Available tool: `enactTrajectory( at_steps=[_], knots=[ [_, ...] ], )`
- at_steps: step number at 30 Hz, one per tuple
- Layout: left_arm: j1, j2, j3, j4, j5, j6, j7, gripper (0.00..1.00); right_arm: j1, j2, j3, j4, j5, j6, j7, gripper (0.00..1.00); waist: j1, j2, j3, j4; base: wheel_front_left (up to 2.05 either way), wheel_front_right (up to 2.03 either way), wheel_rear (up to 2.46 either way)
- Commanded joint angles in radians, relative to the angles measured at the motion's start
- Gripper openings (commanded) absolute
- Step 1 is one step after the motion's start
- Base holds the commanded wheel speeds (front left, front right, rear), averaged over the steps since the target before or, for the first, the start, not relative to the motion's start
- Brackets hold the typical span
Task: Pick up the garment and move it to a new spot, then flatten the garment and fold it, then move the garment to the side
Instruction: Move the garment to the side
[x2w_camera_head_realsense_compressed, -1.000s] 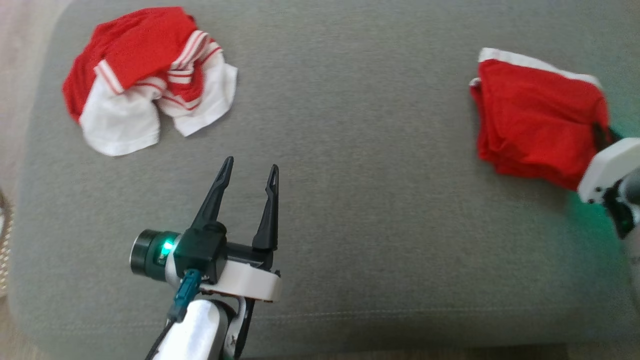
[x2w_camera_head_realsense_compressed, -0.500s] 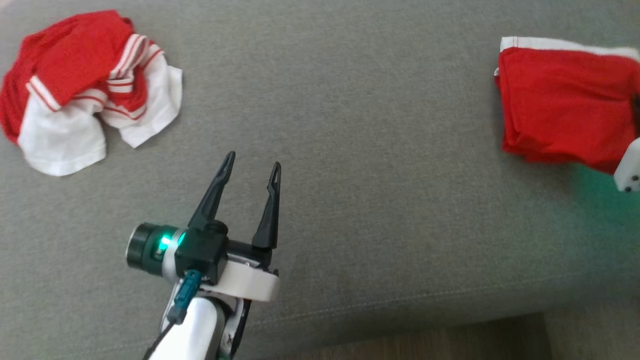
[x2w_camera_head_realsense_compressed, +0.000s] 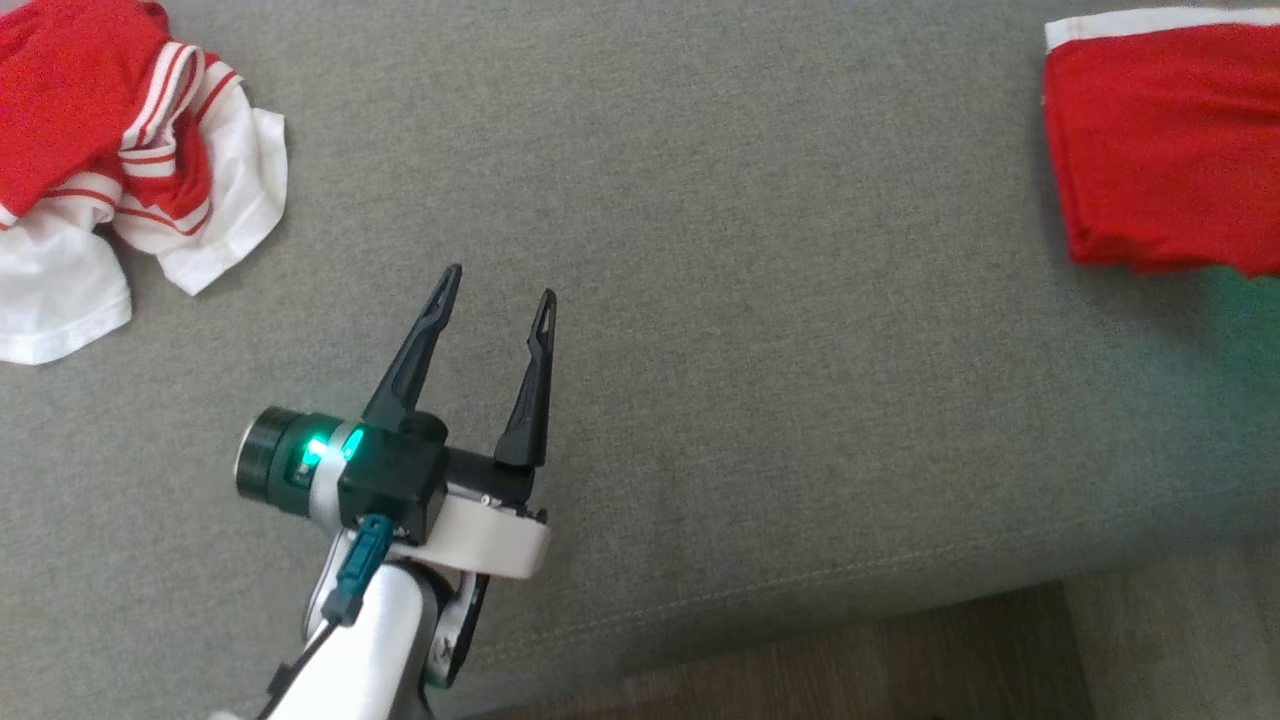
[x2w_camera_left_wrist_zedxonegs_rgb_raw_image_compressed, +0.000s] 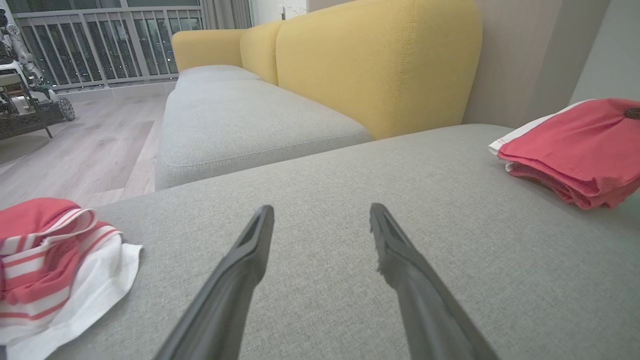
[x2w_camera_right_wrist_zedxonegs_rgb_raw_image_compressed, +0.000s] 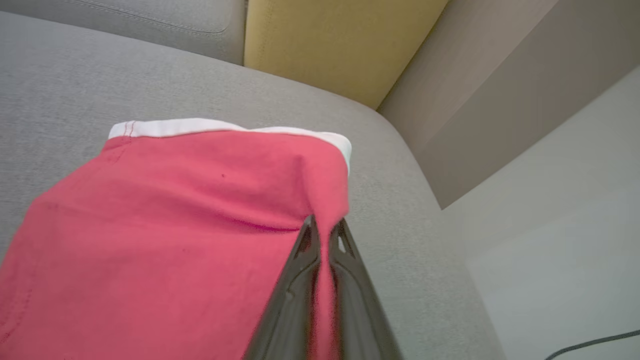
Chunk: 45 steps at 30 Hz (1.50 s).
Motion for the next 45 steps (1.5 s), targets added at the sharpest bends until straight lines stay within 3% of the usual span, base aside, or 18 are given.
enactTrajectory(
  at_steps=[1, 13, 14, 15, 16, 21, 27, 31, 34, 40, 45],
  knots=[
    [-0.034, 0.011, 0.029, -0.038, 0.010, 0.002, -0.005, 1.00, -0.027, -0.022, -0.005, -0.045, -0.020, -0.001, -0.001, 0.00, 0.0000, 0.0000, 0.004, -0.001, 0.00, 0.00, 0.00],
    [-0.042, 0.017, 0.021, -0.039, 0.005, 0.006, -0.005, 1.00, -0.040, 0.003, -0.048, -0.060, -0.087, -0.001, -0.008, 0.00, 0.0000, 0.0000, 0.009, 0.004, 0.00, 0.00, 0.00],
    [-0.041, 0.017, 0.020, -0.040, 0.005, 0.008, -0.005, 1.00, -0.039, 0.007, -0.052, -0.062, -0.092, -0.001, -0.009, 0.09, 0.0000, 0.0000, 0.008, 0.003, 0.00, 0.00, 0.00],
    [-0.040, 0.017, 0.020, -0.040, 0.004, 0.009, -0.005, 1.00, -0.037, 0.008, -0.058, -0.065, -0.101, -0.001, -0.014, 0.41, 0.0000, 0.0000, 0.007, 0.003, 0.00, 0.00, 0.00],
    [-0.039, 0.017, 0.019, -0.040, 0.004, 0.010, -0.005, 1.00, -0.036, 0.008, -0.068, -0.072, -0.118, -0.001, -0.027, 1.00, 0.0000, 0.0000, 0.005, 0.003, 0.00, 0.00, 0.00],
    [-0.034, 0.013, 0.015, -0.040, 0.000, 0.018, -0.005, 1.00, -0.015, 0.019, -0.082, -0.132, -0.232, -0.001, -0.140, 1.00, 0.0000, 0.0000, -0.023, 0.011, 0.00, 0.00, 0.00],
    [-0.014, 0.006, 0.022, -0.033, -0.014, 0.033, -0.005, 1.00, 0.054, 0.171, -0.104, -0.239, -0.299, -0.001, -0.237, 1.00, 0.0000, 0.0000, -0.087, 0.027, 0.00, 0.00, 0.00],
    [0.004, -0.001, 0.032, -0.028, -0.028, 0.044, -0.005, 1.00, 0.128, 0.286, -0.061, -0.284, -0.226, -0.001, -0.272, 1.00, 0.0000, 0.0000, -0.136, 0.051, 0.00, 0.00, 0.00],
    [0.021, -0.007, 0.045, -0.020, -0.046, 0.051, -0.005, 1.00, 0.194, 0.333, -0.009, -0.307, -0.136, -0.001, -0.293, 1.00, 0.0000, 0.0000, -0.172, 0.070, 0.00, 0.00, 0.00],
    [0.060, -0.018, 0.077, 0.000, -0.081, 0.057, -0.005, 1.00, 0.343, 0.359, 0.094, -0.402, 0.042, -0.001, -0.307, 1.00, 0.0000, 0.0000, -0.237, 0.107, 0.00, 0.00, 0.00],
    [0.085, -0.024, 0.111, 0.013, -0.099, 0.059, -0.005, 1.00, 0.459, 0.362, 0.098, -0.480, 0.090, -0.001, -0.307, 1.00, 0.0000, 0.0000, -0.274, 0.129, 0.00, 0.00, 0.00]
  ],
)
